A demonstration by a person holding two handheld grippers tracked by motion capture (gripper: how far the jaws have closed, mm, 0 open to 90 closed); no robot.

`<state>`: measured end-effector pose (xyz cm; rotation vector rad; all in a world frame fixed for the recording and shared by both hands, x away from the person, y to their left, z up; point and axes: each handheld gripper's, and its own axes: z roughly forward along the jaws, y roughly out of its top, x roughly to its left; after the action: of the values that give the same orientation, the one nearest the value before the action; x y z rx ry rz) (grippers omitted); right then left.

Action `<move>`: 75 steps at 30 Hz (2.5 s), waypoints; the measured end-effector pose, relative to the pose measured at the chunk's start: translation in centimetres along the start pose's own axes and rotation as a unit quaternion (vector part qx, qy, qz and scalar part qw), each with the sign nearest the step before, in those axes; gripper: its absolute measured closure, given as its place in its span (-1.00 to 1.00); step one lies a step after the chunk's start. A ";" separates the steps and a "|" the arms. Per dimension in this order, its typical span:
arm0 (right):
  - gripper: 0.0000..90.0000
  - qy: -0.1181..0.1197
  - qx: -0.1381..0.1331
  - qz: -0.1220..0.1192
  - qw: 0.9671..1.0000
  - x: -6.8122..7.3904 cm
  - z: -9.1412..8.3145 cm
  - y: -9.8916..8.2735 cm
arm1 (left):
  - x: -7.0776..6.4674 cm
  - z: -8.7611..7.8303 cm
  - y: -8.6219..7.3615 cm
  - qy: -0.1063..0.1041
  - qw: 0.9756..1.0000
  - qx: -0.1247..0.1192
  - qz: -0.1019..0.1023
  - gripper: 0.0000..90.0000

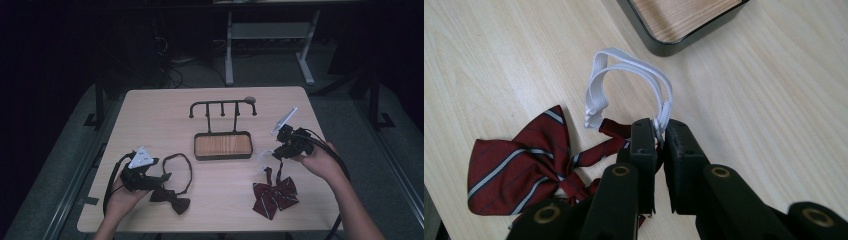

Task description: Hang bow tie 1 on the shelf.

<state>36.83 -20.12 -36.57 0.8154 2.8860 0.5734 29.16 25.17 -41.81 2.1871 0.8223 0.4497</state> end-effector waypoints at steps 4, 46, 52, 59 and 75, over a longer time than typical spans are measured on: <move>0.84 -0.007 -0.003 -0.003 1.000 0.2 -0.6 0.2 | 0.0 0.0 0.0 0.000 1.000 0.001 0.000 -0.34; 0.85 -0.035 -0.017 -0.031 0.999 1.1 -5.4 3.1 | -0.1 0.0 0.0 -0.001 1.000 0.000 0.001 -0.34; 0.85 -0.039 -0.016 -0.034 0.999 1.1 -6.1 3.7 | 0.0 0.0 0.1 -0.001 1.000 0.001 0.004 -0.34; 0.85 -0.043 -0.018 -0.040 0.998 1.2 -6.6 4.3 | 0.0 0.0 0.1 -0.002 1.000 -0.001 0.003 -0.34; 0.86 -0.044 -0.024 -0.041 0.998 0.8 -7.5 5.6 | 0.0 0.0 0.0 -0.002 1.000 -0.003 0.003 -0.34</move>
<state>37.55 -17.80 -27.49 0.6950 2.7988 0.5800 29.14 25.15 -41.76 2.1846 0.8118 0.4509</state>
